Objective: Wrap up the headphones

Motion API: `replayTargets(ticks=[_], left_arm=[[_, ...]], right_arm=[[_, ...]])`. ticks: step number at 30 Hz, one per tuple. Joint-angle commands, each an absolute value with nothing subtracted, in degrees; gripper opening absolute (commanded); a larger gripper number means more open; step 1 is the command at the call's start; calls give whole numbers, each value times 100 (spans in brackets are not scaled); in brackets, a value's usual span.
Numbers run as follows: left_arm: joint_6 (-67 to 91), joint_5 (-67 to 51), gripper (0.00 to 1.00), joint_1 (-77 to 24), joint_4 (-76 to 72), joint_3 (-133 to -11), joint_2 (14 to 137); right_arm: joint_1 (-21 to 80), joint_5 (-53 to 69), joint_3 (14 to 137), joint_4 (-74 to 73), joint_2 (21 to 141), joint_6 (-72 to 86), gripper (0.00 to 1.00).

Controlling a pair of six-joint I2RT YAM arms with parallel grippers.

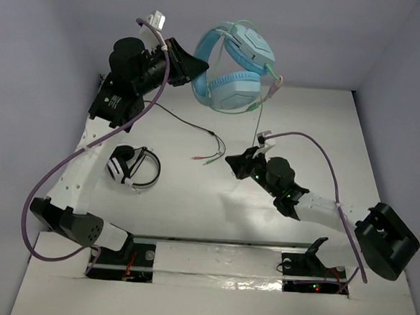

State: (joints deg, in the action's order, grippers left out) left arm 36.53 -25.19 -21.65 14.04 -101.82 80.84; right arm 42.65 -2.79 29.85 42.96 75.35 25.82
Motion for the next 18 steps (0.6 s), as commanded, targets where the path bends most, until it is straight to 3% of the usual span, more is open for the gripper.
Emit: replayTargets(ticks=[1, 10, 18], left_arm=[[4306, -1734, 0, -2145, 318, -9818, 7840], [4210, 269, 0, -2145, -210, -8746, 7849], [3323, 2178, 0, -2759, -53, -8332, 8006]], right_arm=[[4578, -360, 3322, 3000, 7129, 2829, 0], [5563, -739, 3752, 257, 6451, 3252, 0], [6397, -597, 4806, -1692, 6538, 3173, 0]])
